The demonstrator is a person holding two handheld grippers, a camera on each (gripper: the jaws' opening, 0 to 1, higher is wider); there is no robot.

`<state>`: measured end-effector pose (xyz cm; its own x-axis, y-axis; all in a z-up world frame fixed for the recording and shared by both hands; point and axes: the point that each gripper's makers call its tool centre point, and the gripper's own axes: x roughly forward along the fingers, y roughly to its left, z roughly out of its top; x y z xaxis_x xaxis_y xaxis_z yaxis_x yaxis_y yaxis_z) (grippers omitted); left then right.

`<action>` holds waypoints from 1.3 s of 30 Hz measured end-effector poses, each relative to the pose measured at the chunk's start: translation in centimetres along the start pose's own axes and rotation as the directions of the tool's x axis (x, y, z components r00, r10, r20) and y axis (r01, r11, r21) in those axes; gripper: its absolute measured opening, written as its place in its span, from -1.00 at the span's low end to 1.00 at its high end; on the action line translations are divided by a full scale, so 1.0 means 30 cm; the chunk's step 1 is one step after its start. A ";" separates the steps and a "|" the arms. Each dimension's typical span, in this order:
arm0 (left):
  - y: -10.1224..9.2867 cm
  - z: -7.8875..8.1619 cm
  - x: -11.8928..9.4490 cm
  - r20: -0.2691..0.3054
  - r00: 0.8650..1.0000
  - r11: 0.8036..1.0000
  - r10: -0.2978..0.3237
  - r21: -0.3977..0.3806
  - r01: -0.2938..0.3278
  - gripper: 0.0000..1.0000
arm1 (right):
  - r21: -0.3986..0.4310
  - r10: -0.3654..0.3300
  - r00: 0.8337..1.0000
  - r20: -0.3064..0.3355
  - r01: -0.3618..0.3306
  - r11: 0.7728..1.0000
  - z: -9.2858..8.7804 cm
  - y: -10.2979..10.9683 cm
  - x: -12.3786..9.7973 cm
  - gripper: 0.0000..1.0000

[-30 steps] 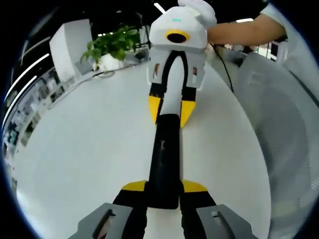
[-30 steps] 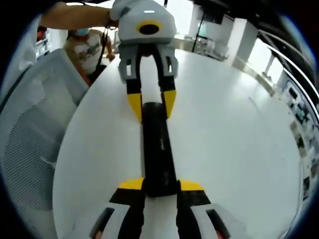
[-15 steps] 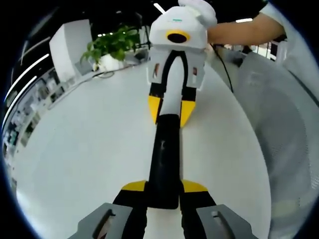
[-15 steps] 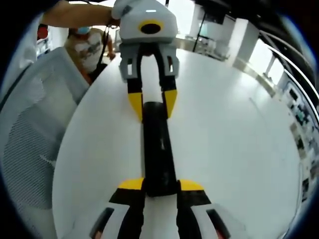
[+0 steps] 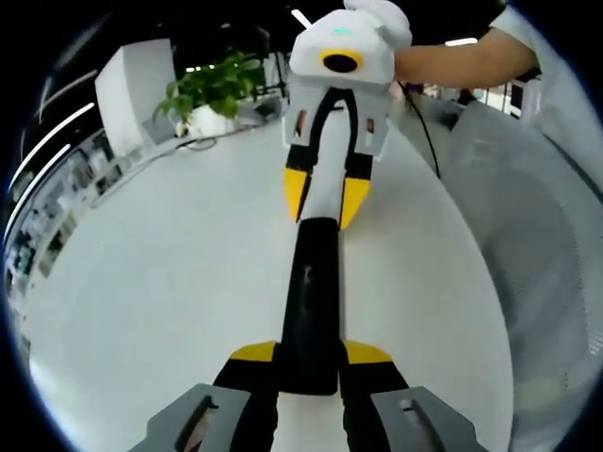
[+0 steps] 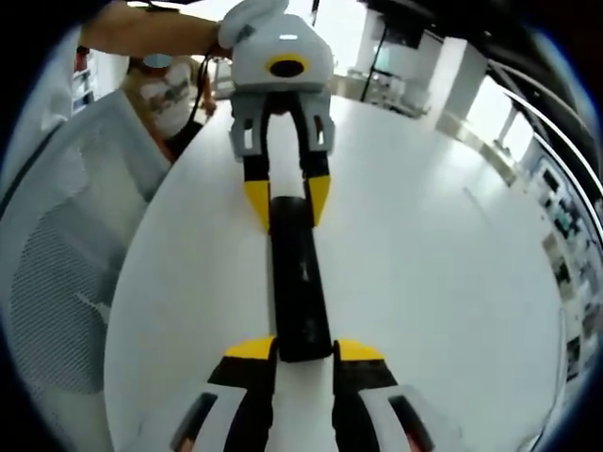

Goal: Press the specified remote control buttons in sequence, fully releasing each button before pressing the next.

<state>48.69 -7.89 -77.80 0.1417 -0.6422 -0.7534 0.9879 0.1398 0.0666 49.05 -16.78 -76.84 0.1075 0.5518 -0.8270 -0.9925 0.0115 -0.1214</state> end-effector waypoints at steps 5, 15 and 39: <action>0.000 0.000 -0.001 0.000 1.000 1.000 -0.001 0.000 0.001 -0.53 | -0.004 -0.025 1.000 0.006 0.025 1.000 0.011 -0.020 -0.024 -0.70; -0.002 0.003 -0.001 0.000 1.000 1.000 -0.002 -0.001 0.002 -0.53 | -0.037 -0.041 0.999 -0.006 0.041 0.998 0.028 -0.034 -0.052 -0.74; -0.001 0.000 0.000 0.012 1.000 1.000 -0.007 -0.003 0.007 -0.53 | -0.118 0.006 0.995 -0.095 -0.018 0.993 0.016 -0.028 -0.060 -1.00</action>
<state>48.66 -7.90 -77.81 0.1354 -0.6522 -0.7459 0.9887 0.1377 0.0591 49.67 -17.37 -74.99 0.1061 0.4701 -0.8762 -0.9806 -0.0967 -0.1706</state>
